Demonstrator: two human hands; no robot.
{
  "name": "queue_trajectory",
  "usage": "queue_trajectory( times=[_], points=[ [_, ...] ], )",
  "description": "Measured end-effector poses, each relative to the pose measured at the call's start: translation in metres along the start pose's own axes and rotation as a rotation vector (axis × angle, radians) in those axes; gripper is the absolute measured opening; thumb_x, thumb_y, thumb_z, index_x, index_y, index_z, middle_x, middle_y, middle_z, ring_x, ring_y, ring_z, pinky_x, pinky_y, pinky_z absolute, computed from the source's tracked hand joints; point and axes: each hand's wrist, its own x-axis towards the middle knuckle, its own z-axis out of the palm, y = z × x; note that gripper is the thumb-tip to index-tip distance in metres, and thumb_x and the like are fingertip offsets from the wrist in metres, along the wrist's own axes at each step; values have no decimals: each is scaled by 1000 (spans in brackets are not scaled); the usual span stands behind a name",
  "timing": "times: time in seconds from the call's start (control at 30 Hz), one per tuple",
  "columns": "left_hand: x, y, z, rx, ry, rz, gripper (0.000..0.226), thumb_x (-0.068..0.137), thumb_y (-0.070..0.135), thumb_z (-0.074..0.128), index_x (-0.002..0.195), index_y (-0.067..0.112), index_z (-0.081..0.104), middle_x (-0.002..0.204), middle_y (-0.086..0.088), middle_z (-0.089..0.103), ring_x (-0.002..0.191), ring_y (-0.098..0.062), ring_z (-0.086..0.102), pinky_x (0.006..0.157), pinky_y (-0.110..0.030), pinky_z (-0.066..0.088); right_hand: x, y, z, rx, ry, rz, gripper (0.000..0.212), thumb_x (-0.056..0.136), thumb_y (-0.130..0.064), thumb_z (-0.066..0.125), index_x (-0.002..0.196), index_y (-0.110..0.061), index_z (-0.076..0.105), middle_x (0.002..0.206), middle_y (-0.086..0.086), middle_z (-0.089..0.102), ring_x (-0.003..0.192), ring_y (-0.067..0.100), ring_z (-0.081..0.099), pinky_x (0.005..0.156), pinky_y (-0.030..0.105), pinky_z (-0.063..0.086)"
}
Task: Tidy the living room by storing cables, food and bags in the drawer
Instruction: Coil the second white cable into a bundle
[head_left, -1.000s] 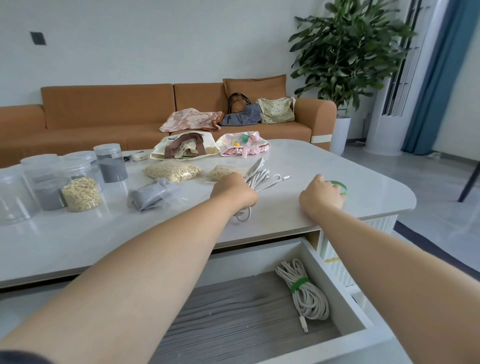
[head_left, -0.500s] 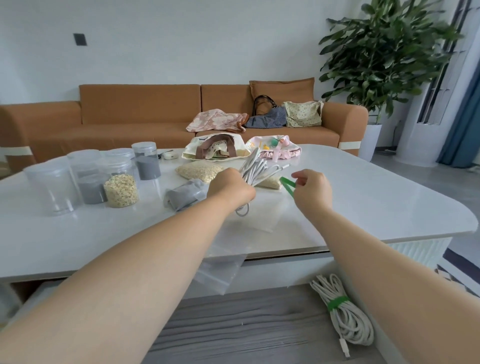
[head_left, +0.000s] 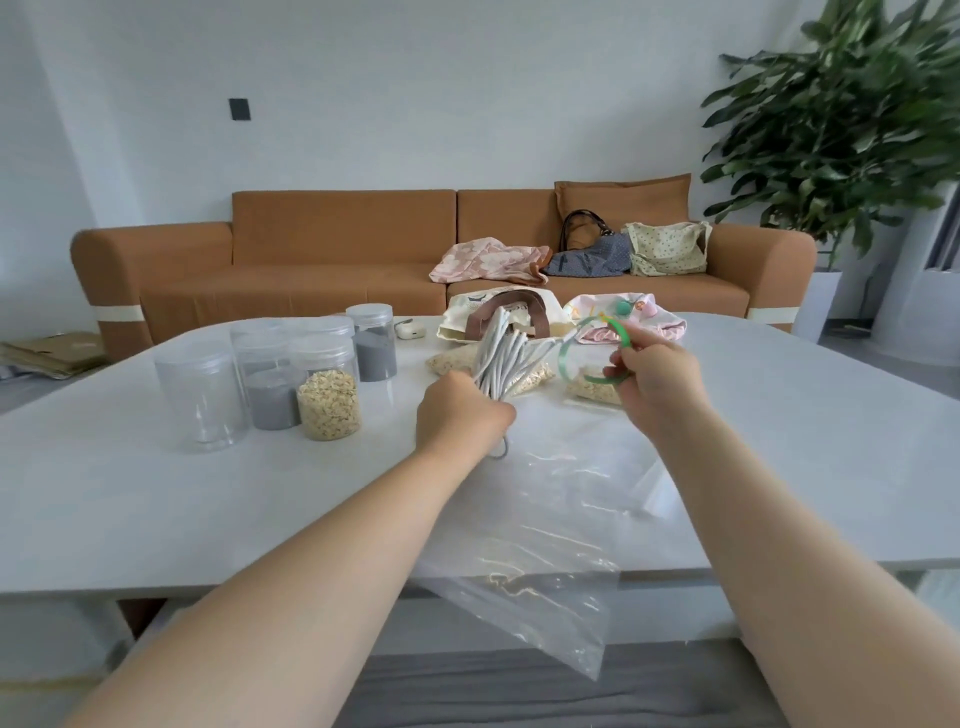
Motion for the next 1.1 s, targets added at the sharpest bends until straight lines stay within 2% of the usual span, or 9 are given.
queue_trajectory(
  times=[0.13,0.37,0.4,0.47,0.5,0.57,0.67,0.83,1.1],
  points=[
    [10,-4,-7,122,116,213,11,76,17,62,84,21,57,82,-1,64,81,-27,61,66,-27,47,8,-13,10,118,-102,49,32,94,13,31,94,-2,60,80,7,48,59,9,41,52,20,36],
    [22,-12,-11,560,324,598,17,81,10,54,97,16,56,87,-3,64,75,-26,57,55,-28,29,-3,-17,25,-199,-201,-93,24,97,-7,46,78,-7,59,62,1,40,48,9,29,44,19,24],
    [21,-13,-8,603,345,649,20,78,8,58,97,16,58,85,-3,63,75,-27,59,53,-27,29,-6,-19,28,-282,-196,-120,24,96,-12,48,74,-9,59,60,0,42,45,8,29,40,18,23],
    [19,-12,-5,696,354,750,31,52,5,75,79,14,63,65,-3,59,54,-27,59,44,-23,26,-11,-22,32,-422,-194,-197,27,95,-16,51,70,-11,60,58,-1,46,38,6,30,37,17,24],
    [19,-11,-4,734,339,775,37,38,3,79,69,14,62,55,-2,54,44,-25,54,41,-19,23,-13,-24,34,-464,-202,-243,28,95,-16,51,70,-11,61,58,0,47,36,5,31,37,17,25],
    [21,-15,2,752,349,840,42,26,4,80,60,16,59,49,-1,50,38,-23,50,41,-16,20,-17,-25,39,-482,-242,-304,28,96,-14,51,70,-9,62,58,3,49,35,4,30,36,17,25],
    [15,-15,2,785,302,894,44,22,5,81,58,17,58,49,0,47,37,-21,48,43,-16,18,-24,-26,43,-433,-322,-269,28,96,-11,50,72,-5,63,57,8,51,35,6,28,36,17,24],
    [8,-13,1,785,313,930,41,24,3,79,55,17,57,48,0,47,37,-21,47,44,-16,16,-28,-20,44,-500,-456,-51,25,99,-6,41,91,2,63,60,6,53,42,9,29,37,17,24],
    [-1,-13,-1,798,279,879,38,28,1,75,56,17,56,49,1,47,38,-21,47,44,-15,17,-34,-14,36,-554,-439,22,18,96,0,46,82,0,58,61,10,58,35,7,29,33,16,24]
  ],
)
